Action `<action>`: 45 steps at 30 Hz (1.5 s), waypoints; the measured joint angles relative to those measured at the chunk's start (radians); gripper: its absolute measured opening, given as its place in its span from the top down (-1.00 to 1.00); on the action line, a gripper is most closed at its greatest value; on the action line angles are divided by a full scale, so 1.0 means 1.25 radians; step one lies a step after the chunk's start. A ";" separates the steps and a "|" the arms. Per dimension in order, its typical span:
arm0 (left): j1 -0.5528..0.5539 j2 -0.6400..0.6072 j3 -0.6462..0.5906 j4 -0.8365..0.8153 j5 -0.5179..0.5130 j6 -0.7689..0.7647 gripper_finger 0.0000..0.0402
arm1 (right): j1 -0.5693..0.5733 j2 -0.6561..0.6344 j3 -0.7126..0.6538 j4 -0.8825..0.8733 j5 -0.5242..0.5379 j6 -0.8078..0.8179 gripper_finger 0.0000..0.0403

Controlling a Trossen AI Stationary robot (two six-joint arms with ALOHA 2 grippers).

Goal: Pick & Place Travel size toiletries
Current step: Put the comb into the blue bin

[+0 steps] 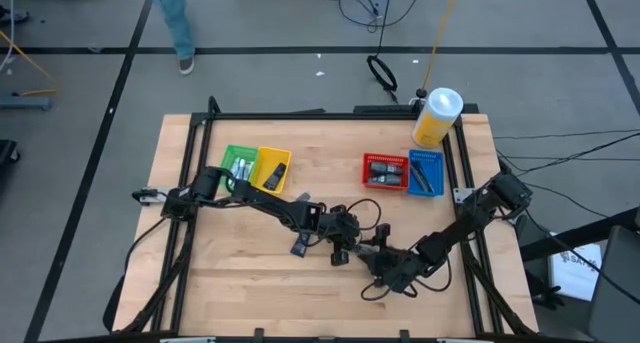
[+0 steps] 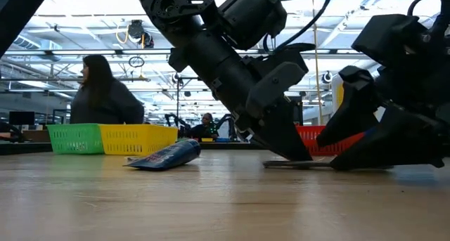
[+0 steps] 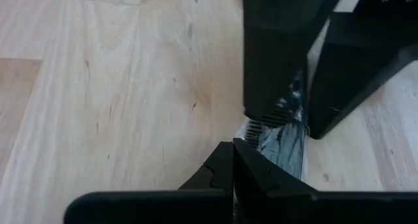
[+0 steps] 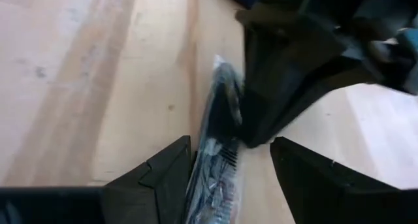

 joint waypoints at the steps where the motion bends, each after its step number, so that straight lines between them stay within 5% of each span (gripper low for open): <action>1: 0.000 0.000 0.000 0.000 0.001 0.000 0.99 | 0.000 -0.003 0.000 -0.001 0.009 -0.009 -0.02; 14: 0.000 0.000 0.000 -0.002 -0.002 0.007 0.95 | -0.022 -0.024 -0.002 -0.026 -0.037 -0.018 0.06; 30: 0.001 -0.038 -0.004 -0.056 -0.011 0.031 0.91 | -0.047 -0.026 -0.003 -0.020 -0.143 0.042 0.96; 38: -0.022 -0.122 -0.023 -0.170 -0.272 0.028 0.97 | 0.002 -0.174 -0.005 -0.194 -0.131 0.206 0.96; 45: -0.046 -0.122 -0.125 -0.009 -0.374 -0.044 0.87 | 0.011 -0.431 0.005 -0.522 -0.028 0.410 0.96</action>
